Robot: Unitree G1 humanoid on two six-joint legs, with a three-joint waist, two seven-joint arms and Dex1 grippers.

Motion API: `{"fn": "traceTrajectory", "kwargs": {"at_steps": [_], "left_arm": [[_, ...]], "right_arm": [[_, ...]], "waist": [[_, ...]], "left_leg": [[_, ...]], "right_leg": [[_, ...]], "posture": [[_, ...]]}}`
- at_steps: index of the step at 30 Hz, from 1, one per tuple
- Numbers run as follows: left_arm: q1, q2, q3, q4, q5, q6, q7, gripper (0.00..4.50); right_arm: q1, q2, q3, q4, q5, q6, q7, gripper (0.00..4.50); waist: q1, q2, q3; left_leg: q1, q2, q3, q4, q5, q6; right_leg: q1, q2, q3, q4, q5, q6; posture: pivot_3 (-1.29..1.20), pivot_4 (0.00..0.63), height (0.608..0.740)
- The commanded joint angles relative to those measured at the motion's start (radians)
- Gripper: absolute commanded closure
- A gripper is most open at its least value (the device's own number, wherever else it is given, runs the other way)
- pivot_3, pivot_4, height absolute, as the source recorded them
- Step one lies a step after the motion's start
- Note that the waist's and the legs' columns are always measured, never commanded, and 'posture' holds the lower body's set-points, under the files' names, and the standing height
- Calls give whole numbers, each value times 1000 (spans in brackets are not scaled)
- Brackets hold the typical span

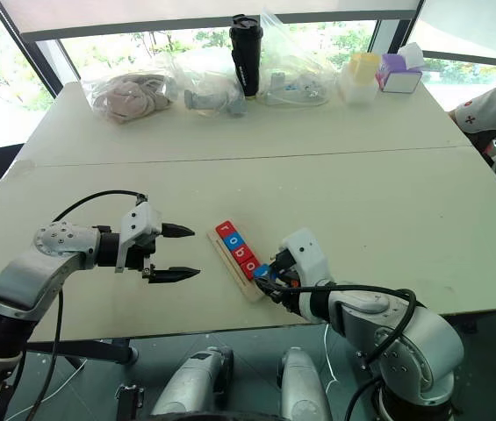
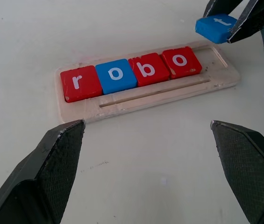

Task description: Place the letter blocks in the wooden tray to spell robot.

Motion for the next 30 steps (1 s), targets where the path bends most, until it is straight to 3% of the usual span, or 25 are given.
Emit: {"fn": "traceTrajectory", "kwargs": {"at_steps": [1,20,27,30], "left_arm": [[-4,12,13,-30,-6,0,-8,0],[-7,8,10,-24,-4,1,-12,0],[-7,7,10,-22,-2,0,-10,0],[-7,5,9,-21,-1,-2,-10,0]], "right_arm": [[14,16,13,-40,15,7,-30,3326],[29,77,77,-9,-10,7,-123,3326],[11,63,78,-7,-1,7,-112,76],[-10,52,54,-17,13,7,-86,76]], "waist": [[0,0,0],[-1,0,0],[-1,0,0],[-1,0,0]], "left_leg": [[0,0,0,0,0,0],[0,0,0,0,0,-1],[0,0,0,0,0,-1],[0,0,0,0,0,-1]], "right_leg": [[0,0,0,0,0,0],[0,0,0,0,0,0],[0,0,0,0,0,0],[0,0,0,0,0,0]], "posture": [[0,150,740],[0,150,740],[0,150,740],[0,150,740]]}}
